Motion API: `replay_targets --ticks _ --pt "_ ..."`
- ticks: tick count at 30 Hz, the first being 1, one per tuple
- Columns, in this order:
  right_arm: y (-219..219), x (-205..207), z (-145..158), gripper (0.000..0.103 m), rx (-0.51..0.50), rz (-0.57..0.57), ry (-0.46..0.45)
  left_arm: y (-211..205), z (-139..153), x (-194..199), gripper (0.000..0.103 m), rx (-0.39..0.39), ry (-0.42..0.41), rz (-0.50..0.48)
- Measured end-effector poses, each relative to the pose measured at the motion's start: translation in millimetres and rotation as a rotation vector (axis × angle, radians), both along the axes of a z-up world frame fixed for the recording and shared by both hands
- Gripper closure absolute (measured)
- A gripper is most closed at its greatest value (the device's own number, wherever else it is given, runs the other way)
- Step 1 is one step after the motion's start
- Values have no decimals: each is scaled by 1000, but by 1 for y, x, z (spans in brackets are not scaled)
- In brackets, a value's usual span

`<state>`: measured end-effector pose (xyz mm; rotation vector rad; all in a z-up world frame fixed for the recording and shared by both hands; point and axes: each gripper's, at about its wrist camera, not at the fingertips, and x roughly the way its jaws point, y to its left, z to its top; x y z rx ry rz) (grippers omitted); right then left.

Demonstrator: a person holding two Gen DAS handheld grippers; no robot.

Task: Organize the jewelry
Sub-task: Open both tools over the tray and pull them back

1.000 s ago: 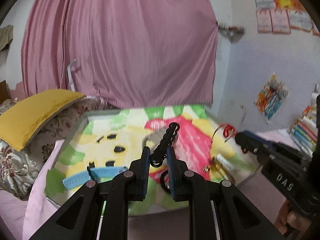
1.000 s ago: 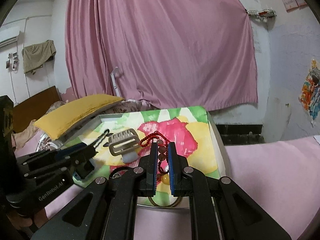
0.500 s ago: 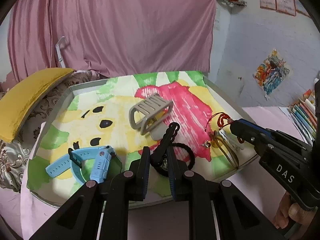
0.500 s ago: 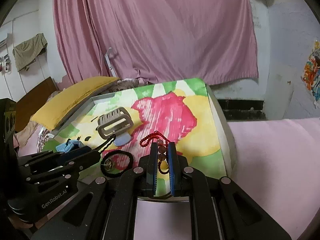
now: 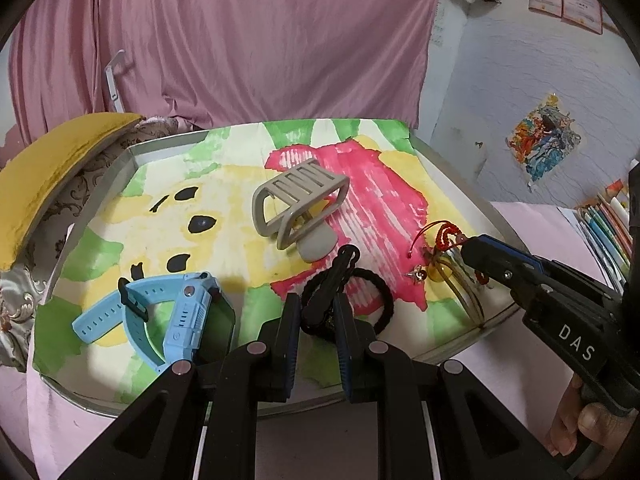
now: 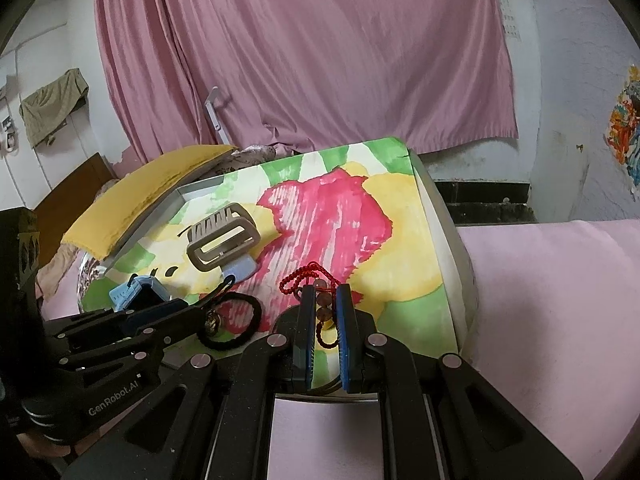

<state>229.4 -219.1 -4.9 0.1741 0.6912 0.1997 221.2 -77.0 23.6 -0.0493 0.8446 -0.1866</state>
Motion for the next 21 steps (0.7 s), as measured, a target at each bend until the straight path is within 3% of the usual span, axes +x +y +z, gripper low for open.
replay_targets --ticks 15,21 --pt "0 -6 -1 93 18 1 -3 7 6 -7 86 -2 -16 32" --pt "0 -15 2 93 24 2 -27 14 18 -18 75 -24 -63 60"
